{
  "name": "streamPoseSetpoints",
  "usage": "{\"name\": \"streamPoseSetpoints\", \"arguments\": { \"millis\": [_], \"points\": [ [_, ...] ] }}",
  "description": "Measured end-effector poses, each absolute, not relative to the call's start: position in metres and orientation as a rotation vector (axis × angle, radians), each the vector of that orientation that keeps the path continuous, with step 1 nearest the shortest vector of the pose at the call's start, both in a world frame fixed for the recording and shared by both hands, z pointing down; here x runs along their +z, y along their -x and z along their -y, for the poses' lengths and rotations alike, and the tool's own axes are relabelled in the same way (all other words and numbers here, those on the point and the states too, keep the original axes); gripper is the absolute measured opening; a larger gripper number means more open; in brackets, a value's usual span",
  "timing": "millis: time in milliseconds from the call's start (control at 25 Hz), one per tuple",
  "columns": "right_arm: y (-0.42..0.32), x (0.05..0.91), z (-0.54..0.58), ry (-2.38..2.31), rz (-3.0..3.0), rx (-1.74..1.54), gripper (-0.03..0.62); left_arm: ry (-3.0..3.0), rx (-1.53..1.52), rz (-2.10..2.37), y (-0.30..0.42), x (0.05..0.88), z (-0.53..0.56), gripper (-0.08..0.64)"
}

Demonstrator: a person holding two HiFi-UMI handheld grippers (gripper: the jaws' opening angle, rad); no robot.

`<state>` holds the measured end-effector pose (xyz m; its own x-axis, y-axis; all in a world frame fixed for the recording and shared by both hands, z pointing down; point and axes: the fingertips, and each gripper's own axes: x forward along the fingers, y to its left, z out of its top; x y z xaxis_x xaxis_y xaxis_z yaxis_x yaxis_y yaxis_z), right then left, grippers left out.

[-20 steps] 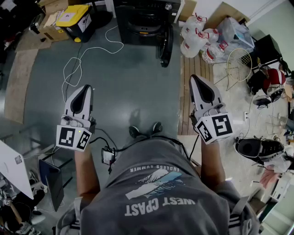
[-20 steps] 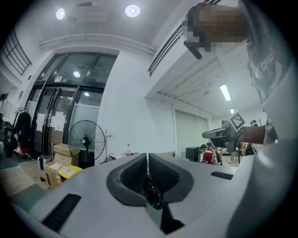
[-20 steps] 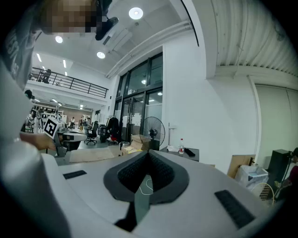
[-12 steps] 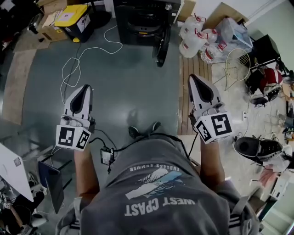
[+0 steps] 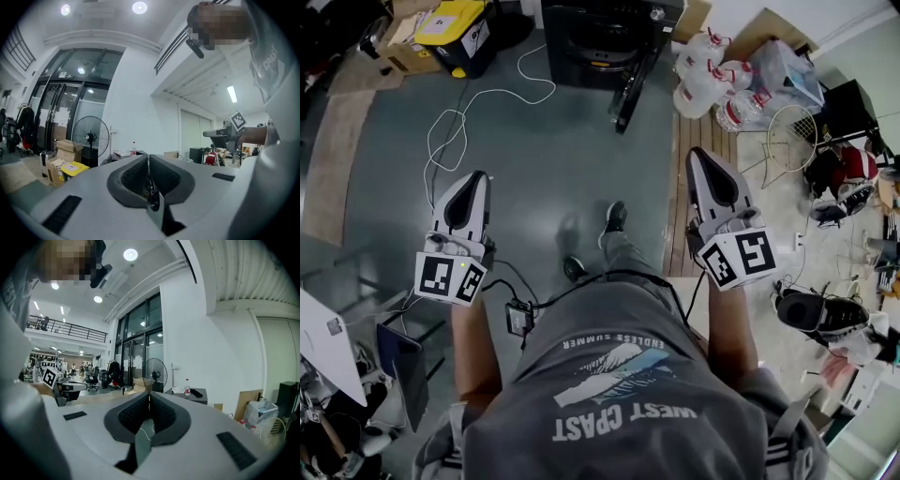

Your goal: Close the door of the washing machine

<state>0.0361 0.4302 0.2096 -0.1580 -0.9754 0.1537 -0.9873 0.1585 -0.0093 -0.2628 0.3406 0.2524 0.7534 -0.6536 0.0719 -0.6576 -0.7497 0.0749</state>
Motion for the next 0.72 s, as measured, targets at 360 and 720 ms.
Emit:
{"name": "streamPoseSetpoints", "arguments": {
  "millis": [360, 720],
  "points": [
    [-0.053, 0.232, -0.348, -1.871, 2.383, 0.220, 0.029, -2.794, 0.127, 1.184, 0.255, 0.263, -0.289, 0.028],
    [-0.107, 0.244, -0.259, -1.766, 2.466, 0.267, 0.029, -2.761, 0.146, 1.265, 0.194, 0.265, -0.225, 0.028]
  ]
}}
